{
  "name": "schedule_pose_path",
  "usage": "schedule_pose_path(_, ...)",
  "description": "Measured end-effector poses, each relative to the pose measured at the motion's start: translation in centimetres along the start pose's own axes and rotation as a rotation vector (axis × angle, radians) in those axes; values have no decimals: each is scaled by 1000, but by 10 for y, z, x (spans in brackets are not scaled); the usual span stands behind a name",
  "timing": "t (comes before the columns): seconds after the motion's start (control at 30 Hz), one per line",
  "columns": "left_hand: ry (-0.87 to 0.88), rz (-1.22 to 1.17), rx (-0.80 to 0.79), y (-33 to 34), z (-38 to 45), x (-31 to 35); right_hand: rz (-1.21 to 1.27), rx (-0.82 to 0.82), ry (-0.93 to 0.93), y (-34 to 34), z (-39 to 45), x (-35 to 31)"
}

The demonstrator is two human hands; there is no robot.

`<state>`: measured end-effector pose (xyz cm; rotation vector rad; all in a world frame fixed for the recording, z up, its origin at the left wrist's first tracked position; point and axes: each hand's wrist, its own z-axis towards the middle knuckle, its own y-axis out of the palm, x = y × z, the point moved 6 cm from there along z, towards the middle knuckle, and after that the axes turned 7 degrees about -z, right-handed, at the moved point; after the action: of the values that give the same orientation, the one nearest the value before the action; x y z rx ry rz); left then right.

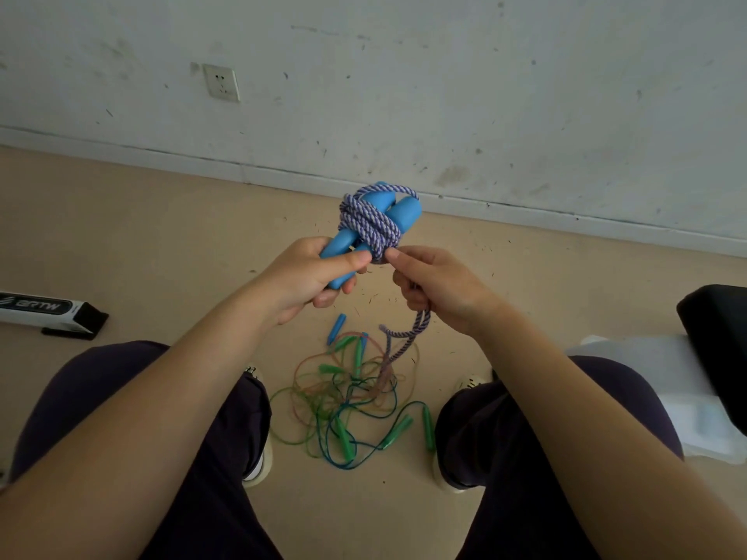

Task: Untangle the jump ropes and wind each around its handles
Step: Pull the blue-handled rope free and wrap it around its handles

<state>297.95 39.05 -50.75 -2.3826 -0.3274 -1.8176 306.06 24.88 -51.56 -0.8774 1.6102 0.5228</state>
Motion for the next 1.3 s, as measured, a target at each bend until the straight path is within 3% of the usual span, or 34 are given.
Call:
schedule_pose_path(0.3, 39, 49, 210, -10, 7, -2, -368, 87, 59, 3, 1, 2)
schedule_pose_path(0.53, 144, -53, 157, -11, 5, 8, -347, 94, 82, 0, 1, 3)
schedule_pose_path(0.9, 91, -87, 188, -10, 7, -2, -438, 31, 78, 3, -2, -1)
schedule_pose_path(1.03, 99, -140, 138, -7, 7, 1, -581, 65, 69, 0, -1, -5)
schedule_pose_path(1.17, 103, -127, 118, -5, 6, 2, -803, 111, -74, 5, -1, -15)
schedule_pose_path(1.3, 112, -130, 74, -1, 3, 4, -819, 97, -64, -2, 1, -14)
